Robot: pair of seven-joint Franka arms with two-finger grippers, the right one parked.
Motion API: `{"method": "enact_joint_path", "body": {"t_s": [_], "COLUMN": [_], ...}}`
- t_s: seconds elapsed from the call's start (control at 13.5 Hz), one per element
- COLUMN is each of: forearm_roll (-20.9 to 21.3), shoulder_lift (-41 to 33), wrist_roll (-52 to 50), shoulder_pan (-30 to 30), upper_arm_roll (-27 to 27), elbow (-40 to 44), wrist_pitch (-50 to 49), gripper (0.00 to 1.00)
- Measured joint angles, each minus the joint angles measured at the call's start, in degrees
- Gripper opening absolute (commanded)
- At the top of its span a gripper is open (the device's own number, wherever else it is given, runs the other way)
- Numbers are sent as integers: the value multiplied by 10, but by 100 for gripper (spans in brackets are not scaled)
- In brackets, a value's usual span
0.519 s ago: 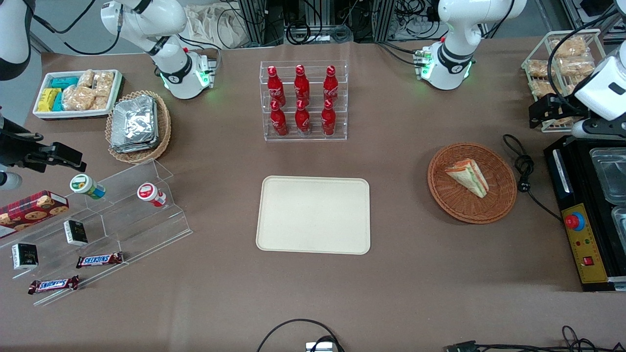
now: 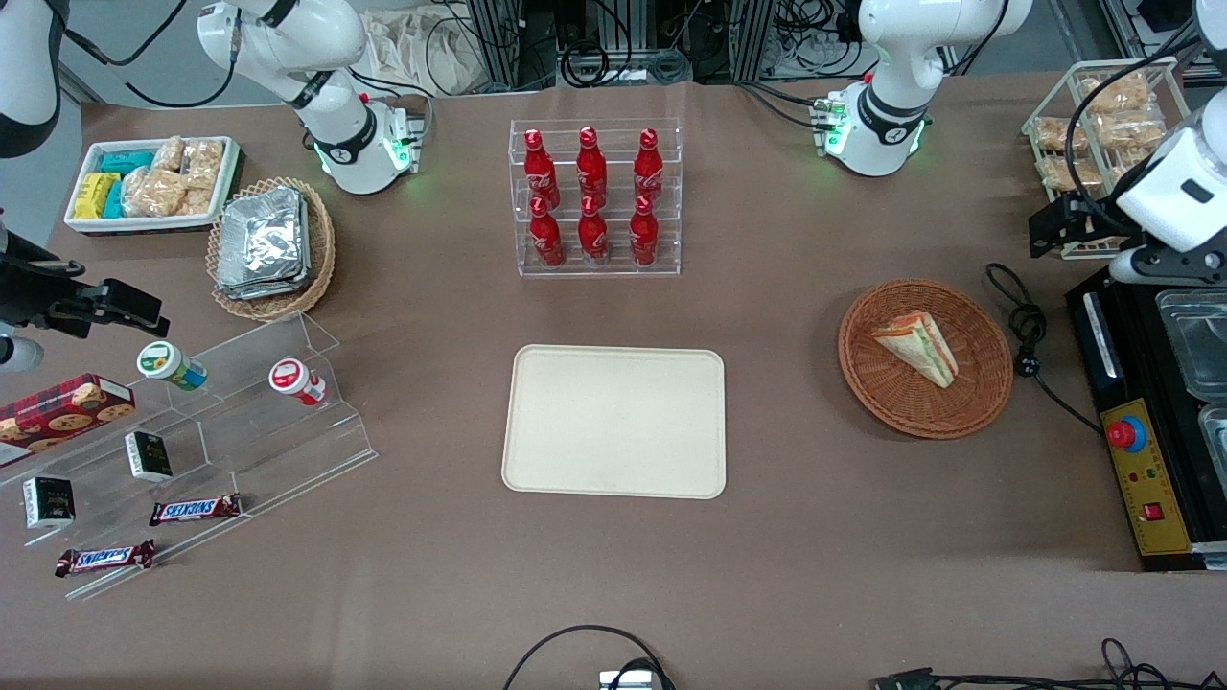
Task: Place sandwich from basket to tray
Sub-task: 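Move the left gripper over the wrapped sandwich in the wicker basket, then lower the left gripper and close it on the sandwich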
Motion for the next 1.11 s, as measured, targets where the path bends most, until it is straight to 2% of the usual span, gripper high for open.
{"method": "enact_joint_path", "body": {"t_s": [0.15, 0.59, 1.11], "forearm_roll": [0, 0, 0], "shoulder_lift": [1, -69, -71], "wrist_roll": [-43, -160, -281], "shoulder_pan": [0, 1, 0], "upper_arm_roll": [0, 1, 0], "elbow": [-45, -315, -505], "wrist_pitch": [37, 281, 538], "gripper": [100, 100, 100]}}
